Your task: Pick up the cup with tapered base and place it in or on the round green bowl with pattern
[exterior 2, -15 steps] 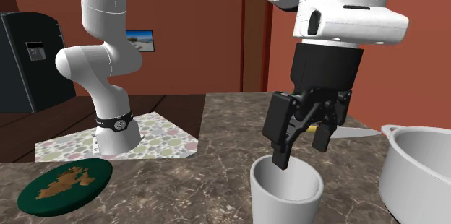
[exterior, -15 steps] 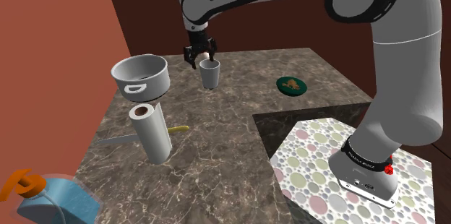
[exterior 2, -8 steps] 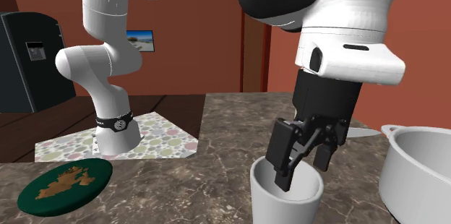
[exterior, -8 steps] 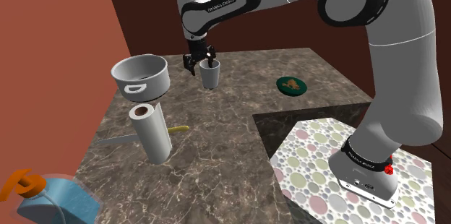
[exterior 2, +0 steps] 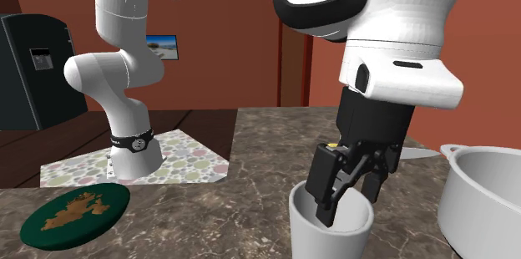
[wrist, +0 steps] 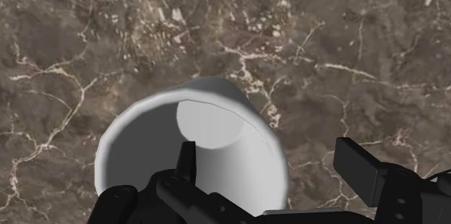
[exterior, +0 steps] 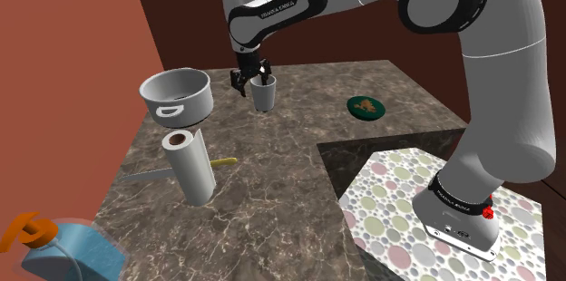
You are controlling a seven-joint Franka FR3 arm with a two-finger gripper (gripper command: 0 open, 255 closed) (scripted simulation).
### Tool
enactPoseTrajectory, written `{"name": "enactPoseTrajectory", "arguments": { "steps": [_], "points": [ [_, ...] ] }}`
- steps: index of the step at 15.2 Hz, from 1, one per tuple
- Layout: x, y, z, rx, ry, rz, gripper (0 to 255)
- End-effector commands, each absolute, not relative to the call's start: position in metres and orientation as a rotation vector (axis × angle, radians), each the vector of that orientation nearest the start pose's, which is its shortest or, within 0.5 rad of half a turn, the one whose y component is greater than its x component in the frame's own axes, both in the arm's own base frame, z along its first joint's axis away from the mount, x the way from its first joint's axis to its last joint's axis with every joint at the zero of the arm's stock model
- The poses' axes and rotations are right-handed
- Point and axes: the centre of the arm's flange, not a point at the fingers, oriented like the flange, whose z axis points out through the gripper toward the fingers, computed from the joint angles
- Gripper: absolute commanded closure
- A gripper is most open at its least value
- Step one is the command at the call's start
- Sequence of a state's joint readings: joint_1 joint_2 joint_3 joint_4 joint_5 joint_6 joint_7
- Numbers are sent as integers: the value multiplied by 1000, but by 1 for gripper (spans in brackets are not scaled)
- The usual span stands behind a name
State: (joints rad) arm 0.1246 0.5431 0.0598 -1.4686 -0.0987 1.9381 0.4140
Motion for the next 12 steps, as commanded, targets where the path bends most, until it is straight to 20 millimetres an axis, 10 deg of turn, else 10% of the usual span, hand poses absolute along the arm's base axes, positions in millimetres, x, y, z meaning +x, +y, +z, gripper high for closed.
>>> {"name": "enactPoseTrajectory", "arguments": {
  "steps": [1,12],
  "points": [
    [687,114,359,-3203,318,83,255],
    [687,114,370,-3203,318,83,255]
  ]
}}
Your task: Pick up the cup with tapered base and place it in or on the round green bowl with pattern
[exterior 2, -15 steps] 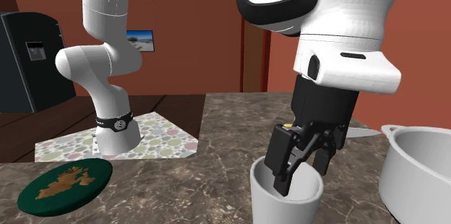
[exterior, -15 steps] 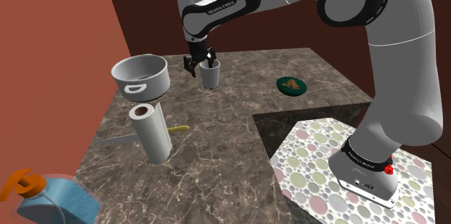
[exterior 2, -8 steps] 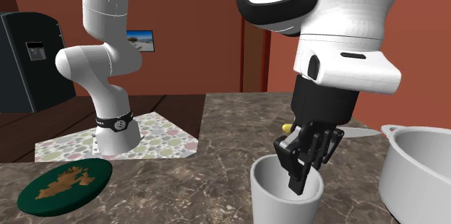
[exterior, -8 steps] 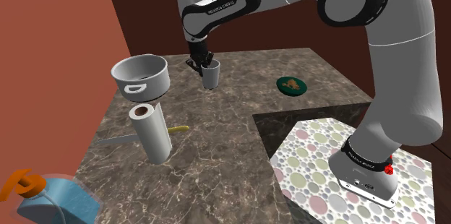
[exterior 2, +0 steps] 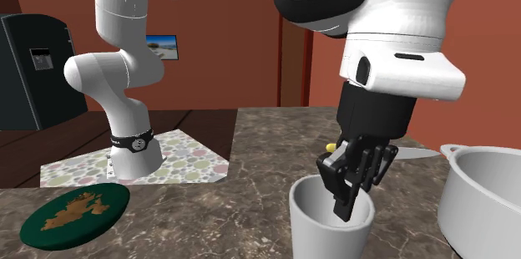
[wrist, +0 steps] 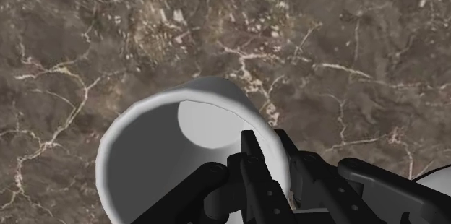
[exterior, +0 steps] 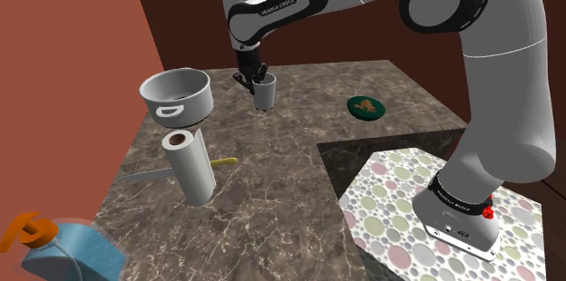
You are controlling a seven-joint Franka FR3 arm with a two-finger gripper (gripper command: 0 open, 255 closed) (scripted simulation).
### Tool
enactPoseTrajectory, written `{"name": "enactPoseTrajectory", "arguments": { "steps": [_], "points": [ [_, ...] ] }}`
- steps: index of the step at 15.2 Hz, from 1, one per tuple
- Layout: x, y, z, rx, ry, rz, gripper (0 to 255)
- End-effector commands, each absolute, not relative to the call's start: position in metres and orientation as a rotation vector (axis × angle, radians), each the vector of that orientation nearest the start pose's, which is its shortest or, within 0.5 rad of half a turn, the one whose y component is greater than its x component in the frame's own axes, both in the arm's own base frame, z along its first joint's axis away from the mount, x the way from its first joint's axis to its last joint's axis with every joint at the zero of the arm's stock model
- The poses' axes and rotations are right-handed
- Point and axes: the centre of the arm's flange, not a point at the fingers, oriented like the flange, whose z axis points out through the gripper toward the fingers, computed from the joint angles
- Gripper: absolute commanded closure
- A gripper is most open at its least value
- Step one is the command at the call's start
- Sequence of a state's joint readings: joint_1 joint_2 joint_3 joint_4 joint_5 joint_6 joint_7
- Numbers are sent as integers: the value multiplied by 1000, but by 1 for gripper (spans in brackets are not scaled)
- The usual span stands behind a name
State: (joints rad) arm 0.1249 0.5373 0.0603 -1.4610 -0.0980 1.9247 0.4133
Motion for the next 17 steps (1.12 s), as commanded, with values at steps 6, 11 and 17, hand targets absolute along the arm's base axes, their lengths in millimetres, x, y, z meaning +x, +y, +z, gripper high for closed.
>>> {"name": "enactPoseTrajectory", "arguments": {
  "steps": [6,11,17],
  "points": [
    [687,114,401,-3203,318,83,255],
    [687,114,428,-3203,318,83,255],
    [687,114,459,-3203,318,83,255]
  ]
}}
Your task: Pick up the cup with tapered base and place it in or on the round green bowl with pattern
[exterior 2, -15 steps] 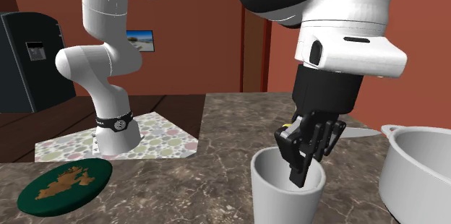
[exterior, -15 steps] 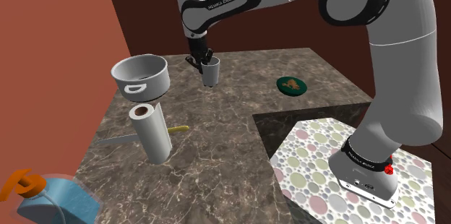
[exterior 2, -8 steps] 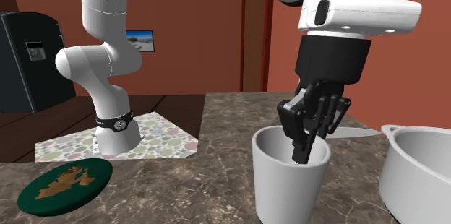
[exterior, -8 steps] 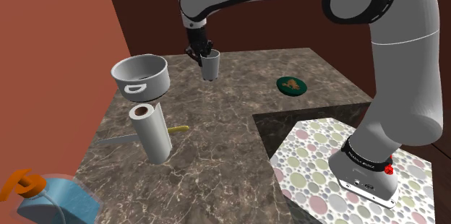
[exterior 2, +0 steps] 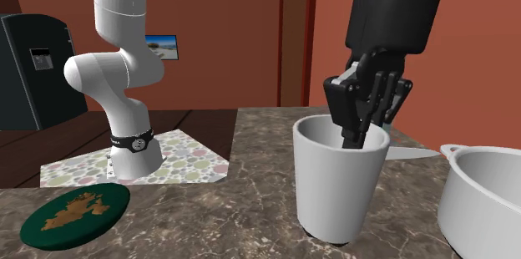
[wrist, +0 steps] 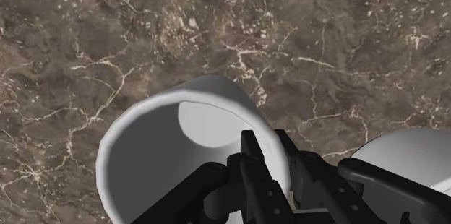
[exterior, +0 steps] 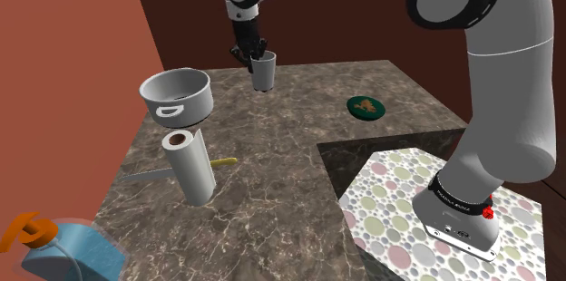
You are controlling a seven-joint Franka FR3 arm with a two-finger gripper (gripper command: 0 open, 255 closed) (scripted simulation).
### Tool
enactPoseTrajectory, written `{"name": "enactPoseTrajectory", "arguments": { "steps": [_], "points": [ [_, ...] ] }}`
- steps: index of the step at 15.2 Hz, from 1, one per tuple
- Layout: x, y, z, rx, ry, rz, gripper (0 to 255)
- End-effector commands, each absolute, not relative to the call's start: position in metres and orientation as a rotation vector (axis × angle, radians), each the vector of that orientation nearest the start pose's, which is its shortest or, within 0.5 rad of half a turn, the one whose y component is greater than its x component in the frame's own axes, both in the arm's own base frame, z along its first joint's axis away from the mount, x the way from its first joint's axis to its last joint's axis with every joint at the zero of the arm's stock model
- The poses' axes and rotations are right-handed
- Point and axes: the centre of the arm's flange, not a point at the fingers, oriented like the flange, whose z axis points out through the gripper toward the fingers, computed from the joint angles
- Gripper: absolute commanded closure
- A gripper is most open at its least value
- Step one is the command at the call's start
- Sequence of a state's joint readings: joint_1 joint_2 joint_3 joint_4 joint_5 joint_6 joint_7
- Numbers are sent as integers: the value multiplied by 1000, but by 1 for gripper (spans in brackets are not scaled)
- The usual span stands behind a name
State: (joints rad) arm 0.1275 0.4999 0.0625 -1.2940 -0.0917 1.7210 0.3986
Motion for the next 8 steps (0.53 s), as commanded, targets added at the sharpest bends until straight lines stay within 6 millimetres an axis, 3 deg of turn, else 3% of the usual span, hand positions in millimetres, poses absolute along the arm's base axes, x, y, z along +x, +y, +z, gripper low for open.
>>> {"name": "enactPoseTrajectory", "arguments": {
  "steps": [1,5,8],
  "points": [
    [687,114,465,-3203,318,83,255],
    [687,114,481,-3203,318,83,255],
    [654,92,484,-3203,318,83,255]
  ]
}}
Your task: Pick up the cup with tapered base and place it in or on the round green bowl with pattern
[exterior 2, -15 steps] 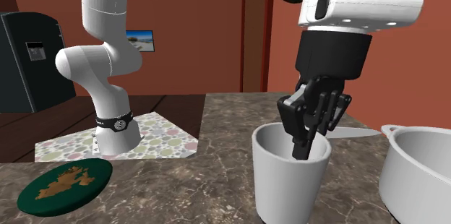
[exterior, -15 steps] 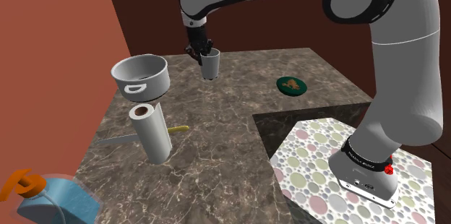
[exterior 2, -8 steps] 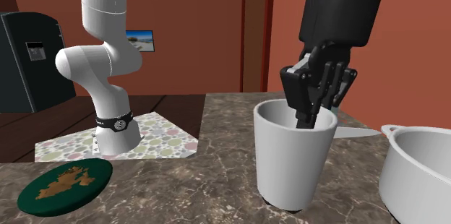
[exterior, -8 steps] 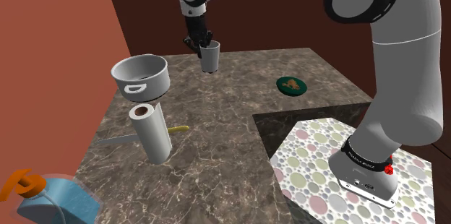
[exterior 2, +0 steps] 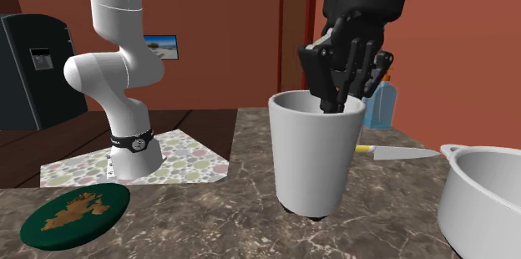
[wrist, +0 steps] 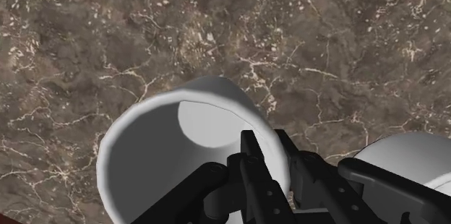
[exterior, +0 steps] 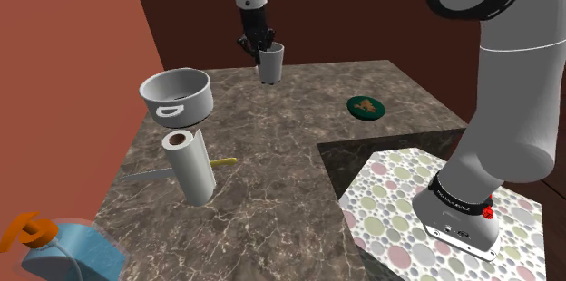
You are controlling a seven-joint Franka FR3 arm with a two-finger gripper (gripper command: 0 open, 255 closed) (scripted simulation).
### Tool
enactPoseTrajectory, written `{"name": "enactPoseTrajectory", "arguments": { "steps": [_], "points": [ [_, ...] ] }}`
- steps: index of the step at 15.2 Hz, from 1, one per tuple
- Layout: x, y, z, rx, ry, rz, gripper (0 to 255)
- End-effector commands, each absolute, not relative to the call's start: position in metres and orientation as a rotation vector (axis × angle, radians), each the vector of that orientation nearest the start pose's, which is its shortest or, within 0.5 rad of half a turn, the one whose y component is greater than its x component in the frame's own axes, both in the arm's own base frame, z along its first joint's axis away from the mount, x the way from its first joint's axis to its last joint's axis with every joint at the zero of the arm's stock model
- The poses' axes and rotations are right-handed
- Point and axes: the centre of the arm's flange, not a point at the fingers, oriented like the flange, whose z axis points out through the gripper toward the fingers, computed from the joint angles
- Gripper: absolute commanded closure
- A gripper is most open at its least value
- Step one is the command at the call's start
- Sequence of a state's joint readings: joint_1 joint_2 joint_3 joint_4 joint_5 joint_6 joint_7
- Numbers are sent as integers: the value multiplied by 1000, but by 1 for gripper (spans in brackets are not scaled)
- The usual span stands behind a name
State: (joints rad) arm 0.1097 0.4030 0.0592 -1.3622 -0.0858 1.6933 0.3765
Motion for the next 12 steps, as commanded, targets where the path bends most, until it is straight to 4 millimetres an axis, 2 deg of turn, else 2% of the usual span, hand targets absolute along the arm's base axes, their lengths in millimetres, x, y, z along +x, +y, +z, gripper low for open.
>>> {"name": "enactPoseTrajectory", "arguments": {
  "steps": [1,12],
  "points": [
    [644,85,485,-3203,318,83,255],
    [524,3,498,-3203,318,83,255]
  ]
}}
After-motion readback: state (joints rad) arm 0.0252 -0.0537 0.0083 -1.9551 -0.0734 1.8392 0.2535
